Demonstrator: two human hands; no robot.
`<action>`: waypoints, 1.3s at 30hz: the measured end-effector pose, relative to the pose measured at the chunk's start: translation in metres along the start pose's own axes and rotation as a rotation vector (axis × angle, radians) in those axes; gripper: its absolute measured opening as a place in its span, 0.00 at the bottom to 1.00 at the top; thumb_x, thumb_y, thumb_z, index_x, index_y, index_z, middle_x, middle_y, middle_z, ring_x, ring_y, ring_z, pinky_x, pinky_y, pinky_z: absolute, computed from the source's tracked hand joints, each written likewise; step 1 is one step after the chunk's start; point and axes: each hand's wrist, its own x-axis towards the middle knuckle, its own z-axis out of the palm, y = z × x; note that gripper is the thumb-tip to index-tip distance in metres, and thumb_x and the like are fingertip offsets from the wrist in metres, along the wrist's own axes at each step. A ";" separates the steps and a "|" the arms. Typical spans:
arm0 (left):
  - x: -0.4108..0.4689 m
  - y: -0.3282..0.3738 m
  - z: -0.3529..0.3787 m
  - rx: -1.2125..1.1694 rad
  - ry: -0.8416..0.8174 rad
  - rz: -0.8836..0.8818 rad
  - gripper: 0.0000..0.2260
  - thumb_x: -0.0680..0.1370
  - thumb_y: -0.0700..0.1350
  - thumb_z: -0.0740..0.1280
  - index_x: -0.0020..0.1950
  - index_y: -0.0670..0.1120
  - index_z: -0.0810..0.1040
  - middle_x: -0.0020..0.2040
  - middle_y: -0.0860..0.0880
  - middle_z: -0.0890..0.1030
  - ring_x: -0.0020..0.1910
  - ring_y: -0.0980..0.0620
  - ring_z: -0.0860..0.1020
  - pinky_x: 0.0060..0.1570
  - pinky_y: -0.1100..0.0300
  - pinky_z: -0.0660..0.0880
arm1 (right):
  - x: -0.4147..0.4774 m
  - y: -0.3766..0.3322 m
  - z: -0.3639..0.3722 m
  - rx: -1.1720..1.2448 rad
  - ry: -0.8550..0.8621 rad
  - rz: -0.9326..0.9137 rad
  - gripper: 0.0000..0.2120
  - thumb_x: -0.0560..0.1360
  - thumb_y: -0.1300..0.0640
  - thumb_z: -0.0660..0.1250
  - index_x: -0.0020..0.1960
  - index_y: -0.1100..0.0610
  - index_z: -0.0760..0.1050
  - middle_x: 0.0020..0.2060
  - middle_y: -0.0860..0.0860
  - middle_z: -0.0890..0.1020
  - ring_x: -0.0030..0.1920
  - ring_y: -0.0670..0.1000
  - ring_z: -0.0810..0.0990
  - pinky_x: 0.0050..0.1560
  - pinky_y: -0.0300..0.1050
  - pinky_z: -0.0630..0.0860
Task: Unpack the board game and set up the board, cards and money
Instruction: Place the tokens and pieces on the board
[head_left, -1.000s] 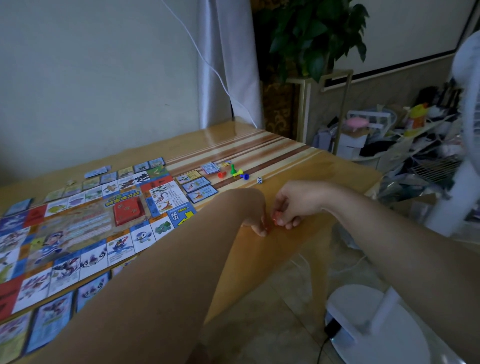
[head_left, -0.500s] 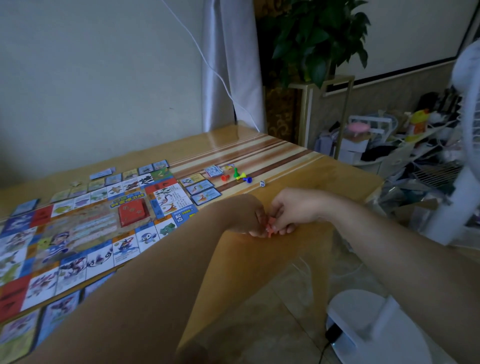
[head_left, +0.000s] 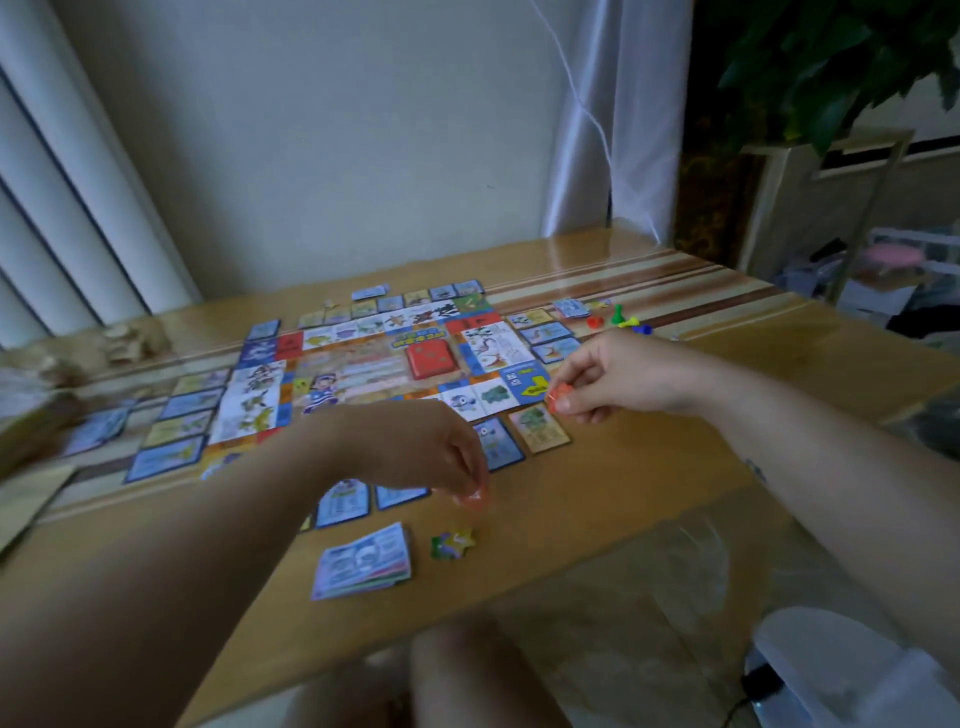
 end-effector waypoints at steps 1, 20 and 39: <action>-0.005 -0.001 0.005 0.028 -0.017 -0.014 0.03 0.76 0.45 0.69 0.47 0.52 0.81 0.45 0.56 0.84 0.44 0.62 0.79 0.48 0.65 0.74 | 0.002 -0.005 0.004 -0.013 -0.011 -0.006 0.05 0.73 0.64 0.71 0.43 0.55 0.79 0.35 0.50 0.83 0.32 0.42 0.80 0.37 0.37 0.77; -0.013 0.012 0.032 -1.802 0.321 -0.055 0.14 0.83 0.45 0.56 0.55 0.38 0.77 0.46 0.43 0.81 0.43 0.48 0.79 0.47 0.55 0.79 | -0.010 -0.063 0.042 -0.009 -0.090 -0.153 0.10 0.69 0.61 0.75 0.40 0.53 0.74 0.29 0.44 0.82 0.33 0.40 0.79 0.42 0.37 0.74; 0.028 0.003 0.000 -2.002 0.282 -0.063 0.11 0.81 0.36 0.56 0.53 0.32 0.75 0.40 0.39 0.80 0.39 0.48 0.79 0.38 0.56 0.82 | 0.042 -0.049 0.010 -0.021 -0.063 -0.079 0.07 0.77 0.51 0.66 0.42 0.47 0.82 0.38 0.41 0.84 0.46 0.39 0.80 0.53 0.37 0.72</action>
